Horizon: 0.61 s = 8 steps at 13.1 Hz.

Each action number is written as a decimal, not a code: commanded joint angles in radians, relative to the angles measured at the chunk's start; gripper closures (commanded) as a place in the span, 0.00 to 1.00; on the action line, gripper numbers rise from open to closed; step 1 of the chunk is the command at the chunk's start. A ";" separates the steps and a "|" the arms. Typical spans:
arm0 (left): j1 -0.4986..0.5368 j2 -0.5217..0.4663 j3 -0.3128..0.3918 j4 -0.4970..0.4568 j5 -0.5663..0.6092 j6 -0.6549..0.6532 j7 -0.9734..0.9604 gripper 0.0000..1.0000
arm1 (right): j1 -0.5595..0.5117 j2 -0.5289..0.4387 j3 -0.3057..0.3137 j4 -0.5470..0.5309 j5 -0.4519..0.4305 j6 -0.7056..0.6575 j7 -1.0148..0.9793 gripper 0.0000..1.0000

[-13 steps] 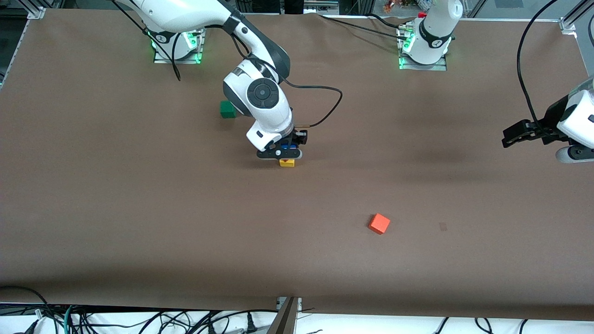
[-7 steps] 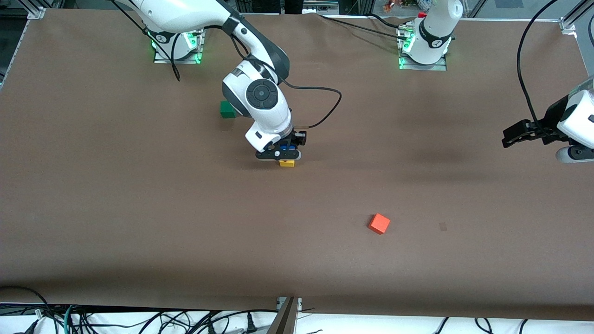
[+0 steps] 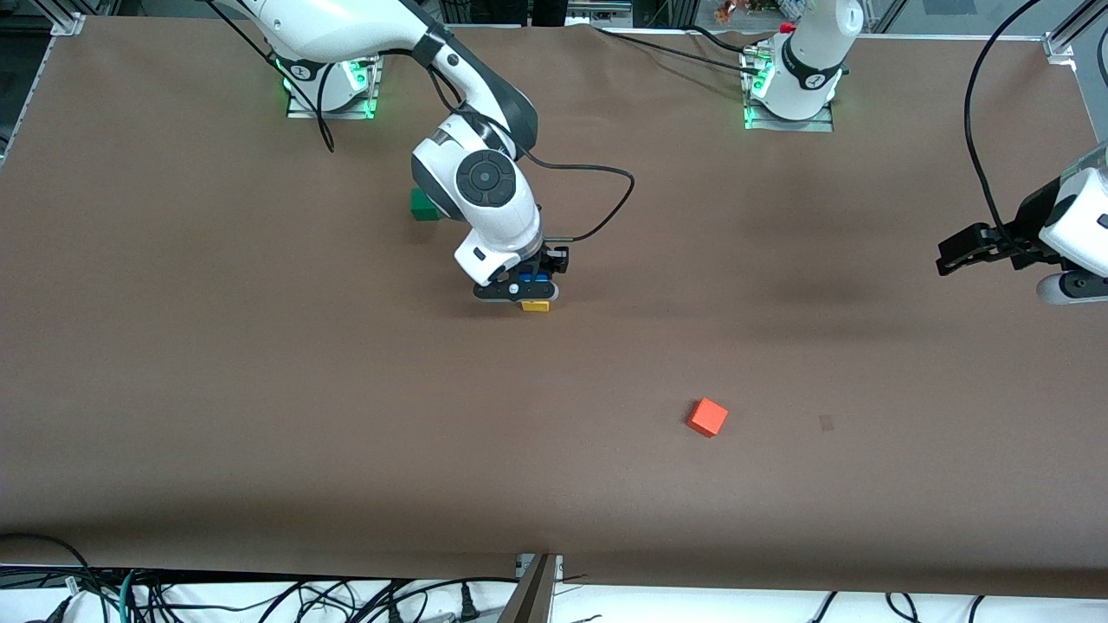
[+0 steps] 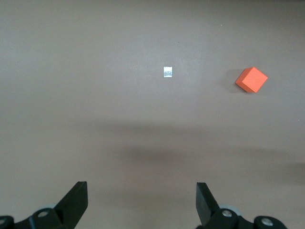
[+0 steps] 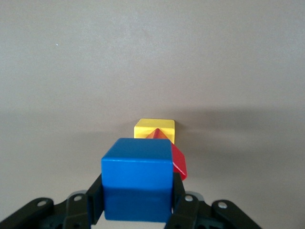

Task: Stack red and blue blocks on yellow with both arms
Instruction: 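Lower the blue cube onto the red cube with the right gripper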

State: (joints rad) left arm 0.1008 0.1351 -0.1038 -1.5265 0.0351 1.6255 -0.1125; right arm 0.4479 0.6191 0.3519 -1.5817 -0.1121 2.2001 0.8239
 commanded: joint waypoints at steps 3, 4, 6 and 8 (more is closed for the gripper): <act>0.008 0.012 -0.002 0.028 -0.027 -0.009 0.020 0.00 | -0.009 0.013 0.005 0.028 -0.012 -0.036 0.003 0.23; 0.008 0.012 -0.002 0.028 -0.027 -0.009 0.020 0.00 | -0.014 0.013 0.005 0.034 -0.012 -0.043 0.001 0.22; 0.010 0.012 -0.002 0.028 -0.027 -0.009 0.020 0.00 | -0.029 0.013 0.005 0.061 -0.006 -0.078 0.001 0.11; 0.008 0.012 -0.002 0.028 -0.027 -0.009 0.022 0.00 | -0.037 0.013 0.007 0.089 -0.001 -0.112 0.003 0.11</act>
State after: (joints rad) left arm 0.1009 0.1351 -0.1038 -1.5265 0.0351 1.6255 -0.1125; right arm 0.4224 0.6192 0.3489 -1.5439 -0.1120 2.1401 0.8242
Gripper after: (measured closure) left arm 0.000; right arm 0.106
